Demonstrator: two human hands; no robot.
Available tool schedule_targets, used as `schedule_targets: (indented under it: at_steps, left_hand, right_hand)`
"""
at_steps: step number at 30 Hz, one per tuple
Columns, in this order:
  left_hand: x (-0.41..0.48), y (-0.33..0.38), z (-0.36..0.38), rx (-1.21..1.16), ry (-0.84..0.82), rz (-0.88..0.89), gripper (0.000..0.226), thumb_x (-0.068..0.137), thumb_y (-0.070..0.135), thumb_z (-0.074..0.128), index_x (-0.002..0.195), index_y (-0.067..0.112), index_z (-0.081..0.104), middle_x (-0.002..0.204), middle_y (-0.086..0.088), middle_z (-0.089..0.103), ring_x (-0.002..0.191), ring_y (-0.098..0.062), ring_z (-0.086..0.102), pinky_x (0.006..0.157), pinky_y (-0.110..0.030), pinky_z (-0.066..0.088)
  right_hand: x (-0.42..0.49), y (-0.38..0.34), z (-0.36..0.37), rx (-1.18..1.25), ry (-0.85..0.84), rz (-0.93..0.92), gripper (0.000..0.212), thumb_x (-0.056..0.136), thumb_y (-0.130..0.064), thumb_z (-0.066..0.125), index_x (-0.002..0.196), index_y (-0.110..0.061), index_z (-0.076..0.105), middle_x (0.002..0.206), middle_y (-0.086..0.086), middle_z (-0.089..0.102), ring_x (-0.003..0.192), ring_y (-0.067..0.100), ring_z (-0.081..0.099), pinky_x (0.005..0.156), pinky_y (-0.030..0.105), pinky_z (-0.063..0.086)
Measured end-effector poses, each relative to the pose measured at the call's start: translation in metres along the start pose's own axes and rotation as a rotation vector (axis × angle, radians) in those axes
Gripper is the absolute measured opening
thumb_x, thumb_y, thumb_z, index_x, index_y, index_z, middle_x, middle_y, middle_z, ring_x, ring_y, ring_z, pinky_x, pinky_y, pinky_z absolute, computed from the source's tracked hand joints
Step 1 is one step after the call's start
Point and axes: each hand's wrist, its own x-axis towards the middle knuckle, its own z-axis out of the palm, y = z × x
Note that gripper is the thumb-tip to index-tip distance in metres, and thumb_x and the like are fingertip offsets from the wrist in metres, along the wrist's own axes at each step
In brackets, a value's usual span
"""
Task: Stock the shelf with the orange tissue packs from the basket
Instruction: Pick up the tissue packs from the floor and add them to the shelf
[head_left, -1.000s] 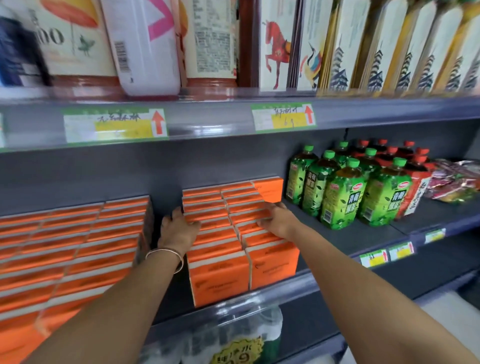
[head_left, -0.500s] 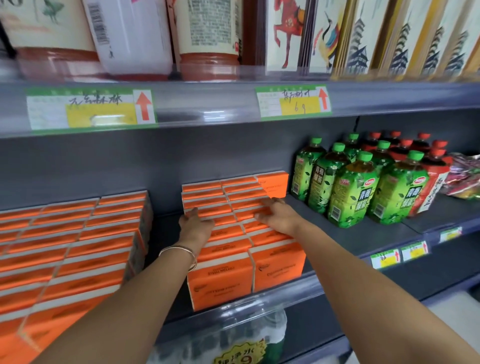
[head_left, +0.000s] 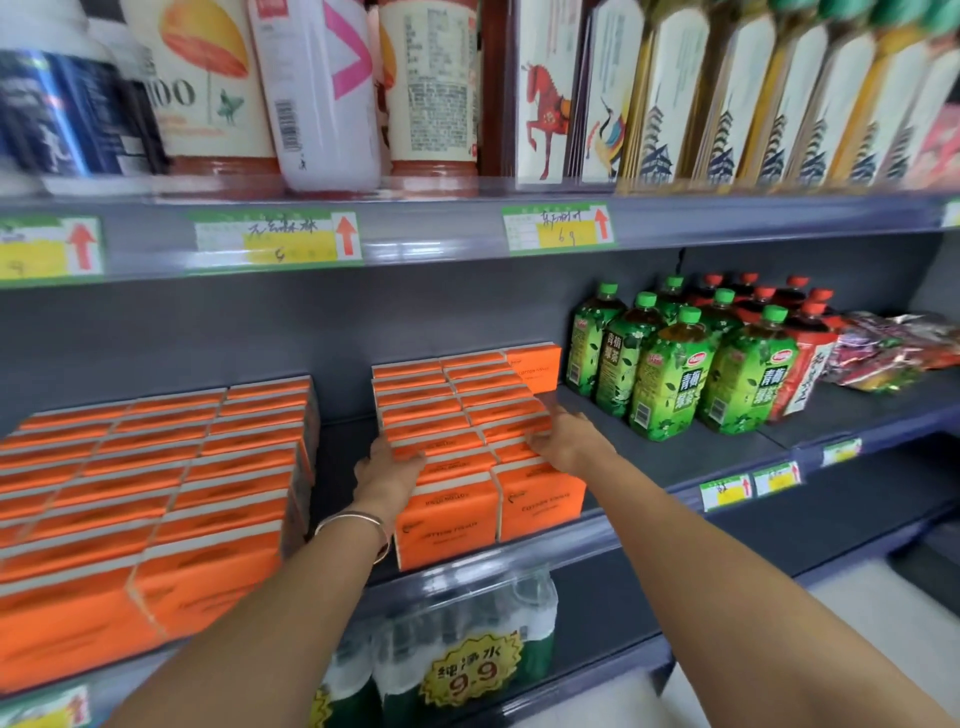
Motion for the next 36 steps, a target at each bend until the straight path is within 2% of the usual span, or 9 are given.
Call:
schedule_targets:
  at_steps: [3, 5, 8, 13, 15, 17, 23, 29, 36]
  left_hand:
    - [-0.022, 0.003, 0.013, -0.052, 0.015, 0.030, 0.058, 0.091, 0.033, 0.052, 0.143, 0.030, 0.027, 0.135, -0.013, 0.045, 0.117, -0.032, 0.052, 0.101, -0.043, 0.044]
    - [-0.027, 0.006, 0.021, -0.018, 0.058, 0.055, 0.054, 0.097, 0.026, 0.045, 0.147, 0.025, 0.024, 0.137, -0.015, 0.042, 0.113, -0.032, 0.054, 0.092, -0.034, 0.046]
    - [-0.024, 0.005, 0.026, 0.047, 0.098, 0.085, 0.052, 0.099, 0.024, 0.041, 0.148, 0.022, 0.022, 0.140, -0.017, 0.039, 0.112, -0.033, 0.054, 0.087, -0.032, 0.044]
    - [-0.037, 0.012, 0.021, 0.217, 0.139, 0.094, 0.054, 0.098, 0.030, 0.043, 0.147, 0.025, 0.022, 0.143, -0.016, 0.031, 0.124, -0.037, 0.043, 0.104, -0.043, 0.039]
    - [-0.048, 0.019, 0.019, 0.315, 0.179, 0.170, 0.053, 0.096, 0.030, 0.045, 0.146, 0.024, 0.027, 0.146, -0.014, 0.028, 0.130, -0.037, 0.033, 0.108, -0.044, 0.033]
    - [-0.062, 0.027, 0.020, 0.412, 0.172, 0.291, 0.047, 0.096, 0.029, 0.046, 0.142, 0.022, 0.036, 0.146, -0.013, 0.031, 0.132, -0.035, 0.030, 0.108, -0.043, 0.031]
    - [-0.111, 0.048, 0.045, 0.722, 0.048, 0.689, 0.022, 0.092, 0.028, 0.049, 0.109, 0.028, 0.063, 0.117, 0.001, 0.065, 0.109, -0.024, 0.058, 0.091, -0.036, 0.048]
    - [-0.156, 0.046, 0.099, 1.036, -0.050, 0.946, 0.018, 0.092, 0.029, 0.047, 0.103, 0.022, 0.059, 0.106, -0.004, 0.068, 0.104, -0.026, 0.060, 0.086, -0.032, 0.040]
    - [-0.153, -0.003, 0.187, 1.196, -0.360, 1.048, 0.015, 0.093, 0.036, 0.047, 0.096, 0.023, 0.054, 0.108, 0.000, 0.063, 0.107, -0.024, 0.059, 0.085, -0.033, 0.043]
  right_hand:
    - [-0.006, -0.002, 0.003, -0.032, -0.001, -0.015, 0.051, 0.093, -0.037, 0.049, 0.136, -0.014, 0.037, 0.131, 0.014, 0.051, 0.114, 0.033, 0.054, 0.085, 0.037, 0.045]
    - [-0.007, -0.003, 0.005, -0.051, -0.010, -0.026, 0.051, 0.093, -0.035, 0.048, 0.137, -0.013, 0.035, 0.129, 0.015, 0.051, 0.111, 0.034, 0.055, 0.080, 0.037, 0.044]
    - [-0.007, -0.002, 0.006, -0.059, -0.004, -0.043, 0.051, 0.094, -0.036, 0.047, 0.139, -0.015, 0.035, 0.131, 0.016, 0.049, 0.115, 0.036, 0.053, 0.087, 0.041, 0.046]
    - [-0.021, 0.000, 0.000, -0.083, -0.030, -0.037, 0.061, 0.097, -0.040, 0.044, 0.149, -0.019, 0.022, 0.150, 0.018, 0.026, 0.134, 0.039, 0.034, 0.106, 0.050, 0.036]
    - [-0.035, 0.001, -0.008, -0.125, 0.012, -0.054, 0.062, 0.097, -0.042, 0.045, 0.149, -0.022, 0.021, 0.152, 0.014, 0.021, 0.135, 0.040, 0.032, 0.107, 0.053, 0.033]
    - [-0.050, 0.004, -0.016, -0.168, 0.071, -0.108, 0.059, 0.096, -0.040, 0.047, 0.147, -0.022, 0.026, 0.146, 0.013, 0.029, 0.131, 0.040, 0.036, 0.103, 0.053, 0.038]
    - [-0.105, 0.025, -0.037, -0.391, 0.231, -0.275, 0.044, 0.096, -0.033, 0.047, 0.137, -0.018, 0.043, 0.130, 0.012, 0.048, 0.119, 0.036, 0.047, 0.090, 0.044, 0.044]
    - [-0.162, 0.085, -0.041, -0.546, 0.299, -0.277, 0.033, 0.097, -0.033, 0.045, 0.123, -0.014, 0.051, 0.122, 0.010, 0.055, 0.117, 0.031, 0.049, 0.089, 0.039, 0.043]
    - [-0.179, 0.195, 0.011, -0.518, 0.116, -0.080, 0.032, 0.097, -0.032, 0.043, 0.122, -0.014, 0.052, 0.124, 0.008, 0.055, 0.120, 0.029, 0.047, 0.090, 0.036, 0.041]
